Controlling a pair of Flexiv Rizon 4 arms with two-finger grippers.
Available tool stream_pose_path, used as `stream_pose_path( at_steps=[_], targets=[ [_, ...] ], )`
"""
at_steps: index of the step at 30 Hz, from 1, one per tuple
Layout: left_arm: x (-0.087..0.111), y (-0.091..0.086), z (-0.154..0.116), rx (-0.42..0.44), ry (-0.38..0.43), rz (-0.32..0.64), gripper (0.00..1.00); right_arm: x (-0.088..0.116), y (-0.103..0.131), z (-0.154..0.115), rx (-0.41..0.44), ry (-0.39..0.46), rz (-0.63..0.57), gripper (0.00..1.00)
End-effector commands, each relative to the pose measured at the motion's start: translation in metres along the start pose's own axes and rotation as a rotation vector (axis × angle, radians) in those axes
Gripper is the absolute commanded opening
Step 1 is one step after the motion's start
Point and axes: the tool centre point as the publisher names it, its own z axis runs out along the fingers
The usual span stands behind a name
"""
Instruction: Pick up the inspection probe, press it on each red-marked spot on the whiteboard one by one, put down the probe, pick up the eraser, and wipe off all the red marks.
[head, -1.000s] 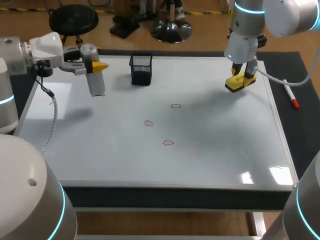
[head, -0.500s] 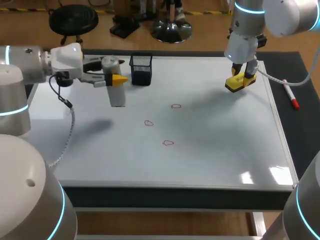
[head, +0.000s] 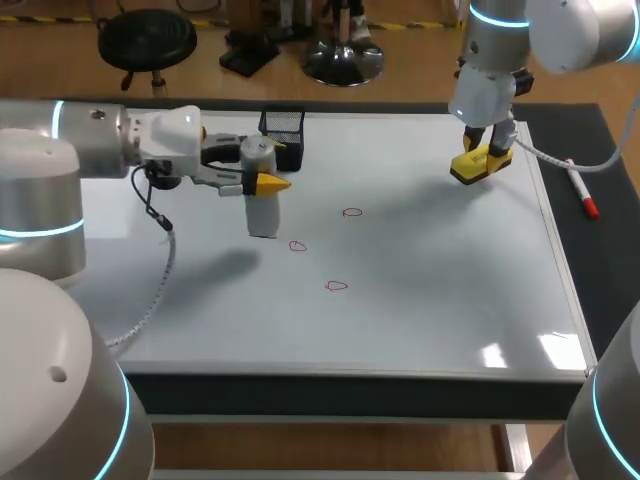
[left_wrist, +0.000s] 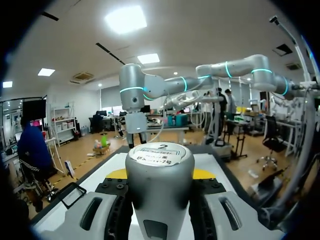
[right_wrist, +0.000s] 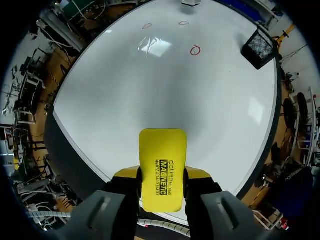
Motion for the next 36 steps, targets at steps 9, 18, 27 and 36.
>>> stream_pose_path(
  at_steps=[9, 18, 27, 36],
  targets=[
    [0.000, 0.018, 0.033, 0.013, 0.101, -0.013, 0.00, 0.000, -0.001, -0.001, 0.002, 0.002, -0.001, 0.00],
    [-0.001, 0.028, 0.044, 0.019, 0.124, -0.029, 0.00, 0.000, -0.001, -0.001, 0.002, 0.002, -0.001, 0.00],
    [-0.003, 0.037, 0.048, 0.014, 0.132, -0.039, 0.00, 0.000, -0.001, -0.001, 0.002, 0.002, -0.001, 0.00],
    [-0.004, 0.040, 0.051, 0.027, 0.131, -0.031, 0.00, 0.000, -0.001, -0.001, 0.002, 0.002, -0.001, 0.00]
  ],
)
